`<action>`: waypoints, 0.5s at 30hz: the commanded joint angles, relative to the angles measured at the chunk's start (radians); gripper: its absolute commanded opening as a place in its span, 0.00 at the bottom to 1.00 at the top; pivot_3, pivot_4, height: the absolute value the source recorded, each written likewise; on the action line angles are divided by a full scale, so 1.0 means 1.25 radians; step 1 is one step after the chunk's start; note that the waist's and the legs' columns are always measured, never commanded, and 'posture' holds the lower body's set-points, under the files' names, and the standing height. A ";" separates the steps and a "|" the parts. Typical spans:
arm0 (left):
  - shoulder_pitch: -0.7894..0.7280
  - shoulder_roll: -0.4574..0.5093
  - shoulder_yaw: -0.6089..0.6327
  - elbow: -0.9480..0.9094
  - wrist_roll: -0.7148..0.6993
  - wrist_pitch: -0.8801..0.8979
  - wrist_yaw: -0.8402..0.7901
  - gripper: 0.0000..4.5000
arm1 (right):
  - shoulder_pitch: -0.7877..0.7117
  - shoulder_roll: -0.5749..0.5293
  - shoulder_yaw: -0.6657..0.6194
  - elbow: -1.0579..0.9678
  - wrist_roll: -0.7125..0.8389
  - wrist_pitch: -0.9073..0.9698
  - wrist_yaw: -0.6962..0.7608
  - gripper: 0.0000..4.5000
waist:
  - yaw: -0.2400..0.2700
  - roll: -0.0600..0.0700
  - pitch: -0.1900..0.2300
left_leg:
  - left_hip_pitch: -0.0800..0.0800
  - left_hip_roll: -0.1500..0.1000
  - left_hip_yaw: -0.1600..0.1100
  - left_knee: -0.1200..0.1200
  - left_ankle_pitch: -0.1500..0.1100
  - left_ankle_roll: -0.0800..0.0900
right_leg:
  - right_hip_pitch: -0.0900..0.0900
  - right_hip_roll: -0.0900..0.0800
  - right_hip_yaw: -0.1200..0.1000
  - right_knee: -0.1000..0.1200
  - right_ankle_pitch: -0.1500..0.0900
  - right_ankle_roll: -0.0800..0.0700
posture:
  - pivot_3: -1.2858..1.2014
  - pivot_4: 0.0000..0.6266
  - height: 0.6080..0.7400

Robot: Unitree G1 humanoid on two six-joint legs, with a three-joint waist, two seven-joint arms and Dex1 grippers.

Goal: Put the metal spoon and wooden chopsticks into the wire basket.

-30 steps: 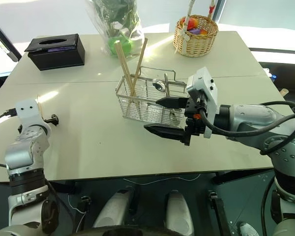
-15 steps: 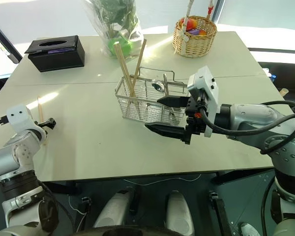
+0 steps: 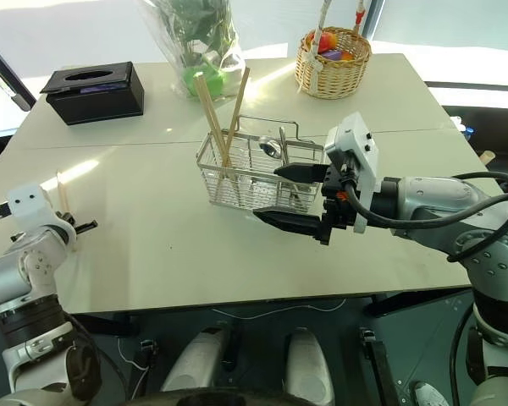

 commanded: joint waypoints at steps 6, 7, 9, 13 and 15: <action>-0.157 0.109 -0.029 0.137 -0.037 -0.359 -0.162 0.00 | 0.013 0.009 -0.039 -0.005 -0.019 -0.029 -0.018 1.00 | 0.019 -0.005 0.002 | -0.001 0.000 0.000 0.000 0.000 0.000 | -0.001 0.000 -0.001 0.000 0.000 0.000 | 0.52 0.24 1.00; -0.194 0.113 -0.028 0.153 -0.067 -0.402 -0.211 0.00 | 0.016 0.012 -0.040 -0.006 -0.022 -0.031 -0.022 1.00 | 0.028 -0.007 0.002 | -0.002 0.000 -0.001 0.000 0.000 0.000 | -0.002 -0.001 -0.003 -0.001 0.000 -0.001 | 0.52 0.24 1.00; -0.257 0.128 -0.056 0.183 -0.105 -0.475 -0.325 0.00 | 0.024 0.017 -0.041 -0.008 -0.031 -0.035 -0.029 1.00 | 0.032 -0.008 0.001 | -0.003 0.000 -0.001 0.001 0.000 0.000 | -0.002 -0.002 -0.004 -0.003 0.001 -0.002 | 0.52 0.24 1.00; -0.357 0.113 -0.095 0.238 -0.186 -0.575 -0.503 0.00 | 0.048 0.016 -0.061 -0.009 -0.047 -0.046 -0.044 1.00 | 0.026 -0.007 0.001 | -0.002 -0.001 0.005 0.001 -0.001 0.002 | 0.002 -0.002 -0.001 -0.007 0.001 -0.001 | 0.52 0.24 1.00; -0.394 0.098 -0.114 0.264 -0.215 -0.614 -0.567 0.00 | 0.058 0.014 -0.075 -0.010 -0.053 -0.052 -0.052 1.00 | 0.025 -0.007 0.001 | -0.002 -0.001 0.007 0.001 -0.001 0.004 | 0.001 -0.002 0.000 -0.007 0.002 0.000 | 0.52 0.24 1.00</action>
